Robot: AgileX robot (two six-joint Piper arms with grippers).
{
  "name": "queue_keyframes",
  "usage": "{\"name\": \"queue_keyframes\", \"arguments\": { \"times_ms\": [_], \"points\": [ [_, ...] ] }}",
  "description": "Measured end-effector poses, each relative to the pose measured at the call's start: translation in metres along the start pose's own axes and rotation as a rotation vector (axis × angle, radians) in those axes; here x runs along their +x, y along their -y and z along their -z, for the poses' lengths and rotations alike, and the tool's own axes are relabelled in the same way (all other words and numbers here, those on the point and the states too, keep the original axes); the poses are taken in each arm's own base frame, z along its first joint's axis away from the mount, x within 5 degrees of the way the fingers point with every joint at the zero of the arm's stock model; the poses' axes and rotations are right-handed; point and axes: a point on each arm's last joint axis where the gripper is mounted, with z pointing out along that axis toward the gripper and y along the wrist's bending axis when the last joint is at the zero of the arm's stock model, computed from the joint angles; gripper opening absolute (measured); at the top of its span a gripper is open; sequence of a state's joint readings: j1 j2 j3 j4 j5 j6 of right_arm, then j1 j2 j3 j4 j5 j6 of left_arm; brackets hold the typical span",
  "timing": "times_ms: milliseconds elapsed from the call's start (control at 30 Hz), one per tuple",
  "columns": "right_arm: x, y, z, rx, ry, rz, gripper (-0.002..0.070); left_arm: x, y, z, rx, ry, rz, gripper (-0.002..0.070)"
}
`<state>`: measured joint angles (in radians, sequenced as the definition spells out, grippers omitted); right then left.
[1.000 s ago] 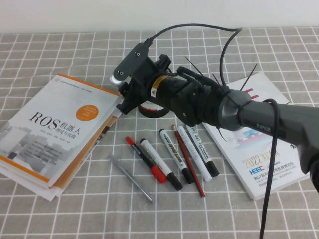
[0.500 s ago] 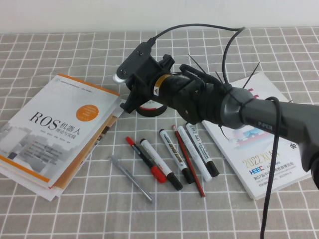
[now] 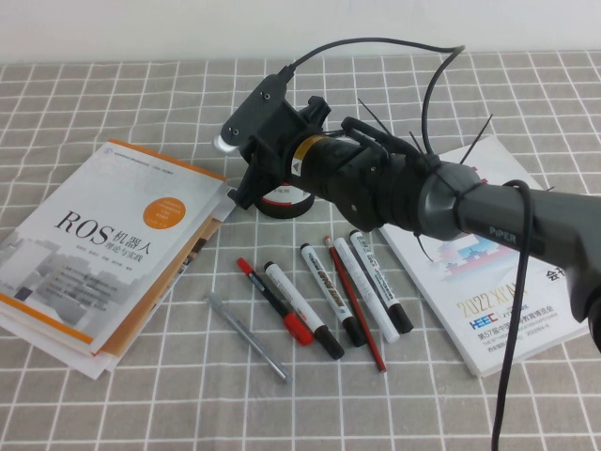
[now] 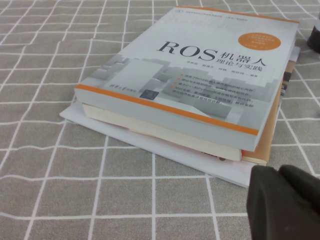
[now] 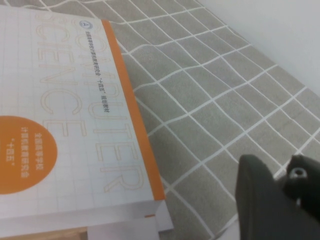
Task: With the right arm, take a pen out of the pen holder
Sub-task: 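Take a marker out of the pen holder and lay it on the table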
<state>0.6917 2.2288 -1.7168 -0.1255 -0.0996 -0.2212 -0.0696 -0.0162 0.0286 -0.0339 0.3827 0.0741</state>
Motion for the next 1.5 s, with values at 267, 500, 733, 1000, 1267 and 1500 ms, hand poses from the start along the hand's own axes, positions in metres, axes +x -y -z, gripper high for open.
{"name": "queue_keyframes", "arguments": {
  "times_ms": [267,500,733,1000,1267,1500],
  "points": [
    [-0.004,0.002,0.003,0.002,-0.003,-0.01,0.0052,0.0,0.0,0.0,0.0,0.0,0.0,-0.0003],
    [-0.007,0.003,0.005,0.002,-0.006,-0.013,0.005,0.0,0.0,0.0,0.0,0.0,0.0,-0.0003],
    [-0.013,0.005,0.01,0.004,-0.015,-0.033,0.0035,0.0,0.0,0.0,0.0,0.0,0.0,-0.0003],
    [-0.023,0.009,0.018,0.006,-0.018,-0.036,0.0035,0.0,0.0,0.0,0.0,0.0,0.0,-0.0003],
    [-0.069,0.026,0.058,0.03,0.029,-0.036,0.0035,0.0,0.0,0.0,0.0,0.0,0.0,-0.0003],
    [-0.119,0.044,0.119,0.043,0.038,-0.064,0.0035,0.0,0.0,0.0,0.0,0.0,0.0,-0.0003]
  ]
}}
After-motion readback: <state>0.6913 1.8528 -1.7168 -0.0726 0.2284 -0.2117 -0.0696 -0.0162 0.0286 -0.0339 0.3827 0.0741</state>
